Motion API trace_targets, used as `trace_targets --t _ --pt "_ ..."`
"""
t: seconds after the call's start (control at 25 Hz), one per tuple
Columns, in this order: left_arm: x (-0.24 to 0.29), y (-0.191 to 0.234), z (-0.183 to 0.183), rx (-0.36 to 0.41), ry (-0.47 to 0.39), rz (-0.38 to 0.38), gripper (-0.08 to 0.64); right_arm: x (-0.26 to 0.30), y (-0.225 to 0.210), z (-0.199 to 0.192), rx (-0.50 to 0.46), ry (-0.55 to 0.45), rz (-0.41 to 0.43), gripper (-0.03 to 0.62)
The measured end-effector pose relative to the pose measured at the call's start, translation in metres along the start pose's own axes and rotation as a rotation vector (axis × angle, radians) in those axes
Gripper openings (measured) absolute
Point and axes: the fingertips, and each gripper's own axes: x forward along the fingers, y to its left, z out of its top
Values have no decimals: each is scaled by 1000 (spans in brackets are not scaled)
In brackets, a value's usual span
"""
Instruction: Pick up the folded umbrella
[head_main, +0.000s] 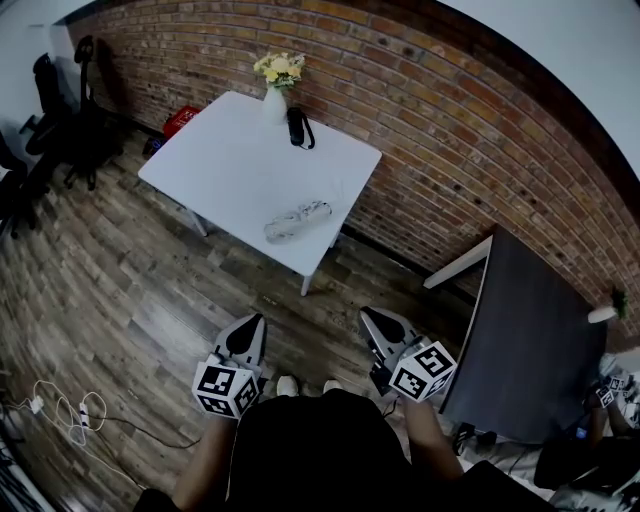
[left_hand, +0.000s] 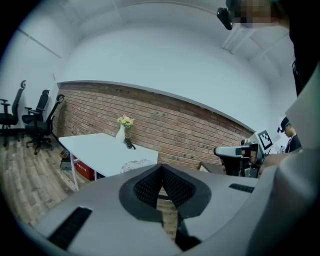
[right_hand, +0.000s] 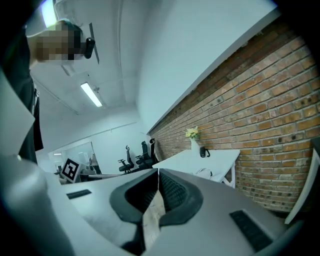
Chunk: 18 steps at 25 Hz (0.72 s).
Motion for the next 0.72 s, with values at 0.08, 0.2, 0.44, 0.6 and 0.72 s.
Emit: trace_targets --t 0.08,0.2,0.44,0.6,0.72 --pt "-7 9 0 4 0 6 14 7 10 -3 -37 13 4 23" --pt "-19 24 -2 2 -4 19 14 17 23 -3 -39 5 9 23" --pt "-31 41 -4 0 -9 43 14 27 32 0 -31 5 17 23" --pt "-30 43 -8 -4 -3 37 14 34 29 0 -37 10 25 23" --pt "-27 44 -13 -12 18 30 14 41 26 1 -19 2 34 23"
